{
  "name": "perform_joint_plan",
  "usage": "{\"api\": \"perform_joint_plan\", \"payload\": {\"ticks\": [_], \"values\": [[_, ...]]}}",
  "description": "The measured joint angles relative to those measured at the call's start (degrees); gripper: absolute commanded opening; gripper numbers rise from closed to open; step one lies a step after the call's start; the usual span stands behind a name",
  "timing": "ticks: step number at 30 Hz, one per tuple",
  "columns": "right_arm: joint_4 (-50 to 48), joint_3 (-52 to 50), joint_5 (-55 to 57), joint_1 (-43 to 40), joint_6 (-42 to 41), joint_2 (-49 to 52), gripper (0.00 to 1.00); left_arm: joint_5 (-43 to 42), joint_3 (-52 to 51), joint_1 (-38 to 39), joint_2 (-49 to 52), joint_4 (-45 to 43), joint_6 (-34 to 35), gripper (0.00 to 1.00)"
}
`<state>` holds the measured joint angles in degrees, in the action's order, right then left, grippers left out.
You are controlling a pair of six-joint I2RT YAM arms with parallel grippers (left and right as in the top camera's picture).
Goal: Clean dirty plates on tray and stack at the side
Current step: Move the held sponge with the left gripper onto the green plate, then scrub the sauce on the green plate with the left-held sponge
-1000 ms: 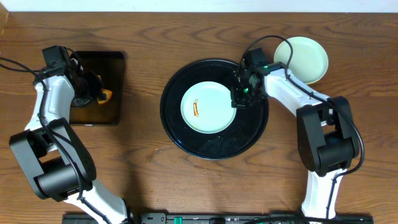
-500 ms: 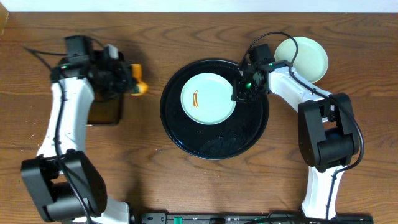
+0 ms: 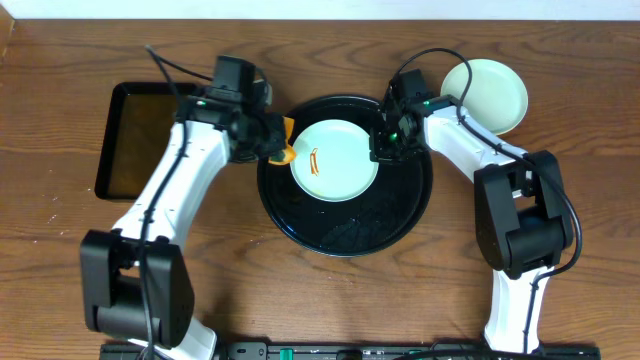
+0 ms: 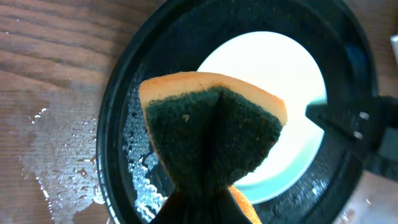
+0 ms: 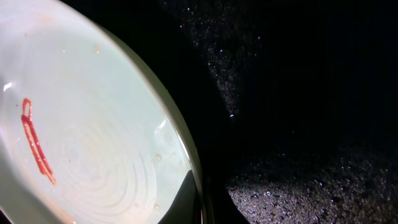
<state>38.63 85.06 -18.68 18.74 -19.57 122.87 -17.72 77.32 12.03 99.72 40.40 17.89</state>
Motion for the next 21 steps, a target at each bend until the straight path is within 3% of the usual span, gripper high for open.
{"api": "perform_joint_plan", "payload": {"ticks": [14, 21], "values": [[1.4, 1.18, 5.97, 2.49, -0.76, -0.04, 0.01, 3.43, -0.07, 10.45, 8.61, -7.3, 11.78, 0.08], [1.6, 1.27, 6.36, 2.6, -0.87, -0.04, 0.01, 10.91, -0.09, 15.41, 8.96, -10.08, 20.39, 0.08]]}}
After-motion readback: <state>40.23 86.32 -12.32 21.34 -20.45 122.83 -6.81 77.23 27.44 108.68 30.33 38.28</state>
